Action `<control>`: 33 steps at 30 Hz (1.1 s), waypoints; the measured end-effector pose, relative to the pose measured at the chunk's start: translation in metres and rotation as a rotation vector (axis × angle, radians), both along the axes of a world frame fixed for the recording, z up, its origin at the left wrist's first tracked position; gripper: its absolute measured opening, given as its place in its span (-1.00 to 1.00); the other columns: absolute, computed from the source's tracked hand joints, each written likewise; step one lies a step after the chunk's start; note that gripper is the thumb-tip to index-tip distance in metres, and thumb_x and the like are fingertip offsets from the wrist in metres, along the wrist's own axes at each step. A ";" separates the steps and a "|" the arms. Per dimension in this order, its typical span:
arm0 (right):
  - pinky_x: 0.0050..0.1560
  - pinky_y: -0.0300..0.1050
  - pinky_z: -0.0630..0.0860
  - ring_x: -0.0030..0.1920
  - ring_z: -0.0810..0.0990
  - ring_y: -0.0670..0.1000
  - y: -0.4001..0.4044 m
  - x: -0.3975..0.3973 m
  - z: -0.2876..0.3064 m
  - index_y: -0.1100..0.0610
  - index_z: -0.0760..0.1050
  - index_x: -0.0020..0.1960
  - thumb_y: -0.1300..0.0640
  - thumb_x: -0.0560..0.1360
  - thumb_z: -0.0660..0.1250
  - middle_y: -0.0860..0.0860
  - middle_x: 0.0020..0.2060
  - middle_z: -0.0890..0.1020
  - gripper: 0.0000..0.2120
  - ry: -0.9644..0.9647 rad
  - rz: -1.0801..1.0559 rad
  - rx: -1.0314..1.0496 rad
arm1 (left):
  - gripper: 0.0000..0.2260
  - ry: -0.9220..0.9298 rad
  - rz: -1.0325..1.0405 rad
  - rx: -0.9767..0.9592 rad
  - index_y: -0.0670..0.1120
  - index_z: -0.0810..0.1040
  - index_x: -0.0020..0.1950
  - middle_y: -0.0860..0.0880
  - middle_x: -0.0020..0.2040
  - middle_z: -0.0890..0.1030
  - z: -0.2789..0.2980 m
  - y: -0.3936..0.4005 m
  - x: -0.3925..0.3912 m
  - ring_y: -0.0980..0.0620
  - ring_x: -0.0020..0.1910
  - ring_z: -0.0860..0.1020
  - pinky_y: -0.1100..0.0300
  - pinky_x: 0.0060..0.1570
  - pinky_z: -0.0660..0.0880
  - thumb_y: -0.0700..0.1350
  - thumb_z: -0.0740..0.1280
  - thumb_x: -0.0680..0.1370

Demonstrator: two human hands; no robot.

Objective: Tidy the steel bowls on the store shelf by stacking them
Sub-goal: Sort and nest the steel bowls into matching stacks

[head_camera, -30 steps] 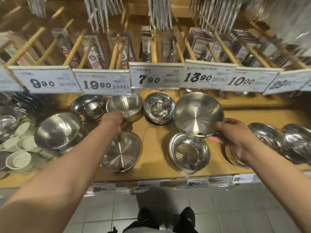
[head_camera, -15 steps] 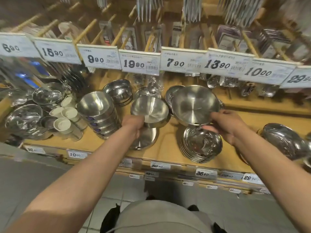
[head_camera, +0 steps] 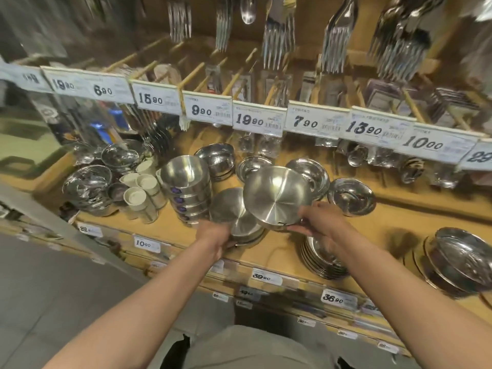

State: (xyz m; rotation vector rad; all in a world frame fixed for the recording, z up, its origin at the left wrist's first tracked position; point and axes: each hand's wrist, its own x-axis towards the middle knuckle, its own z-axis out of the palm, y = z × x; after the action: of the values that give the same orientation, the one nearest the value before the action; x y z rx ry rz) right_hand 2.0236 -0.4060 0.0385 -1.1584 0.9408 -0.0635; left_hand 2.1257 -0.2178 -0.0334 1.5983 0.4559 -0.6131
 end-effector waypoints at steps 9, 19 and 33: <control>-0.44 -0.21 0.63 -0.21 0.73 0.17 0.012 0.006 -0.009 0.33 0.45 0.18 0.39 0.54 0.37 0.29 0.03 0.64 -0.76 0.049 -0.020 0.041 | -0.63 0.044 0.027 -0.043 -0.15 0.48 0.30 -0.10 -0.03 0.65 -0.012 -0.001 -0.001 -0.02 -0.25 0.66 0.23 -0.49 0.55 -0.26 0.45 0.52; -0.41 -0.17 0.65 0.02 0.70 0.25 0.025 0.015 -0.008 0.38 0.46 0.22 0.41 0.54 0.34 0.33 0.13 0.62 -0.74 0.080 -0.029 0.063 | -0.75 0.110 -0.121 0.055 -0.37 0.54 0.18 -0.26 -0.06 0.69 -0.028 0.005 0.008 -0.22 -0.13 0.71 -0.12 0.11 0.62 -0.32 0.42 0.53; -0.45 -0.18 0.62 -0.18 0.73 0.20 0.055 0.042 -0.024 0.37 0.43 0.29 0.38 0.50 0.41 0.29 0.12 0.63 -0.62 0.043 -0.057 0.090 | -0.70 -0.259 -0.254 0.394 -0.15 0.55 0.19 -0.16 0.06 0.66 0.007 0.030 0.009 -0.21 0.04 0.63 0.00 0.07 0.54 0.04 0.35 0.59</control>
State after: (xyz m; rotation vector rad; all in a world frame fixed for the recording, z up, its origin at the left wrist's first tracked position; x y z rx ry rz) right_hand 2.0651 -0.3512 0.0149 -1.0534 1.0047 -0.0413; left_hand 2.1351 -0.1876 -0.0263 2.1016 0.1855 -0.5146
